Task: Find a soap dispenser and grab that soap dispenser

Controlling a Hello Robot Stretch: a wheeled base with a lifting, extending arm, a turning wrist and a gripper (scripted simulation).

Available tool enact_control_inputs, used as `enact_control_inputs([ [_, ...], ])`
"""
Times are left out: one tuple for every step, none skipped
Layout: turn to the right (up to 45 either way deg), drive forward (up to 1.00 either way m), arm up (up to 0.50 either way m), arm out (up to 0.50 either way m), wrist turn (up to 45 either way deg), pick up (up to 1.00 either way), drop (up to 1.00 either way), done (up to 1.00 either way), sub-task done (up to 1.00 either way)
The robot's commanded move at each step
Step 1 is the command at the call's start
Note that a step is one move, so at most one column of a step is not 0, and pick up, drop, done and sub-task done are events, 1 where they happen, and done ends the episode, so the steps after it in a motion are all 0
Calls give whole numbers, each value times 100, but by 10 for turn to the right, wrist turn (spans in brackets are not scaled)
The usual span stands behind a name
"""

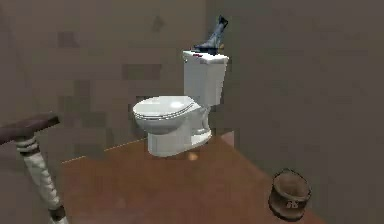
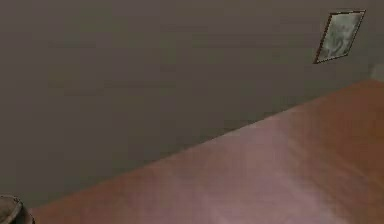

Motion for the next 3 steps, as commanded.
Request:
enact_control_inputs([
  [450,0,0,0,0,0,0,0,0],
  [120,0,0,0,0,0,0,0,0],
  [0,10,0,0,0,0,0,0,0],
])
